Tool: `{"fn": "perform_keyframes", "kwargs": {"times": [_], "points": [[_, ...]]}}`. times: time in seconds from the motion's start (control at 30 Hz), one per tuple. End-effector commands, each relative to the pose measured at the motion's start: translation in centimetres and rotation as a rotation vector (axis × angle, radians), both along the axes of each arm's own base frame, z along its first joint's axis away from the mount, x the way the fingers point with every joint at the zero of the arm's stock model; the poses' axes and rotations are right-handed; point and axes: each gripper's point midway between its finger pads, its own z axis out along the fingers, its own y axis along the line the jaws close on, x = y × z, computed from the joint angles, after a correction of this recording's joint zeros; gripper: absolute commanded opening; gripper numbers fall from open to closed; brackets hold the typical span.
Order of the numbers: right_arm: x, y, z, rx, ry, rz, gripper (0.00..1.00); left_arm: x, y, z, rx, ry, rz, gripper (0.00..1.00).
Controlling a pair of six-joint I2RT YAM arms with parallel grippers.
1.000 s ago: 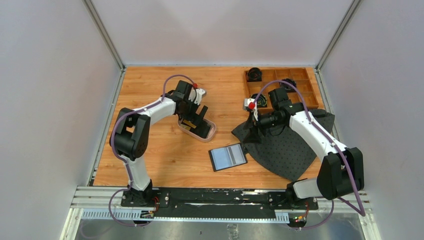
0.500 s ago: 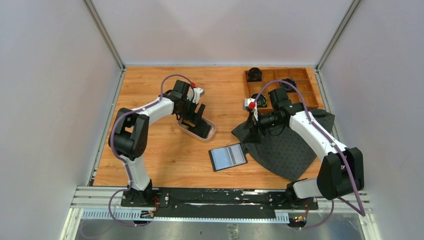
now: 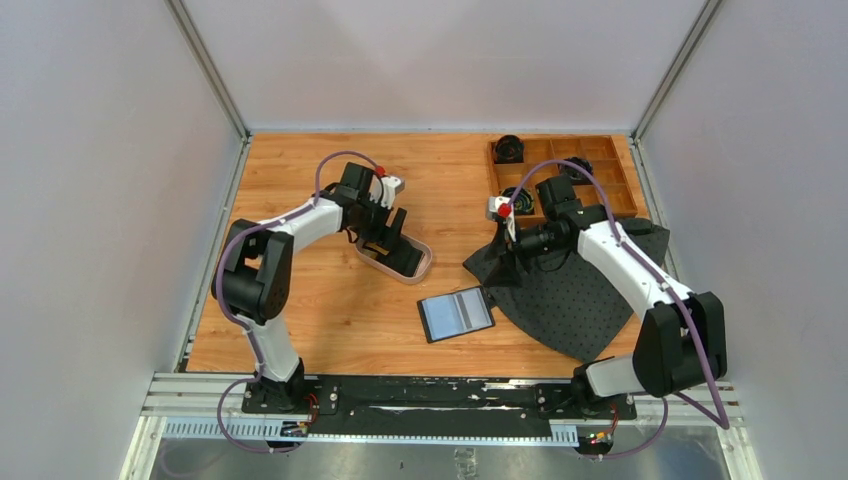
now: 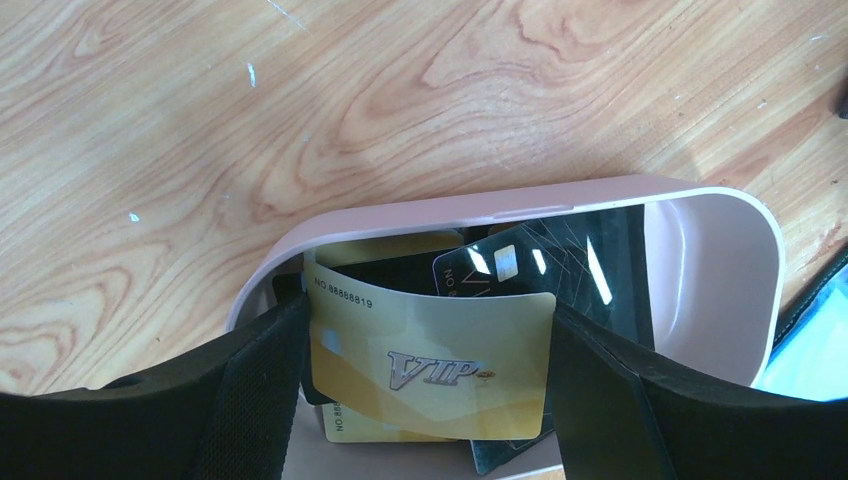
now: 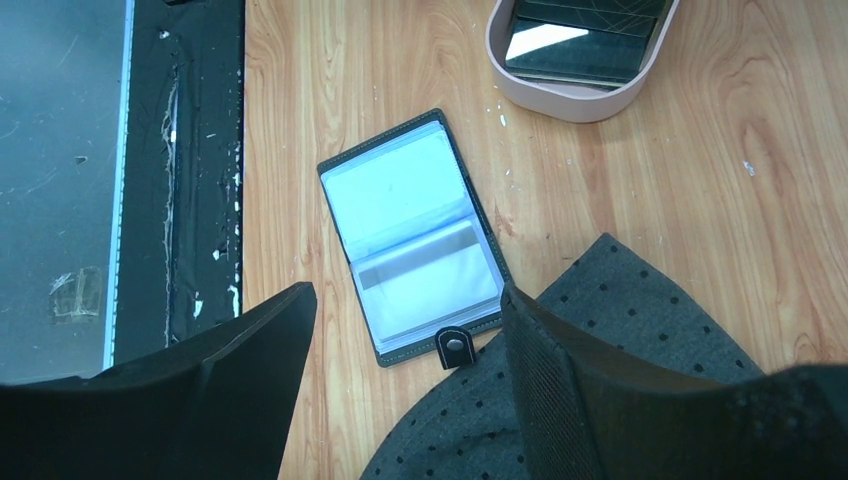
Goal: Put the credit cards into the card holder
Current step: Pick up the credit card from the storage box.
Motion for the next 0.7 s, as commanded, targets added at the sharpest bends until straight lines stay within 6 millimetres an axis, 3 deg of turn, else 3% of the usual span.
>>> {"fn": "perform_keyframes", "kwargs": {"times": [0.0,0.17,0.33,0.67], "points": [[-0.2,0.2,0.4,0.034,0.042,0.01,0.71,-2.5,0.2,-0.9,-0.025,0.102,0.005,0.77],[-0.3,0.8,0.5,0.069,0.113,0.008,0.69,-2.6,0.0,-0.4,-0.047,0.097,0.004,0.77],[0.7,2.9,1.0,0.121,0.267,-0.06,0.66,-2.7,0.0,-0.2,-0.072,0.104,0.005,0.77],[5.2,8.8,0.5,0.129,0.533,-0.243,0.62,-2.9,0.1,0.0,-0.113,0.113,0.006,0.77]]}}
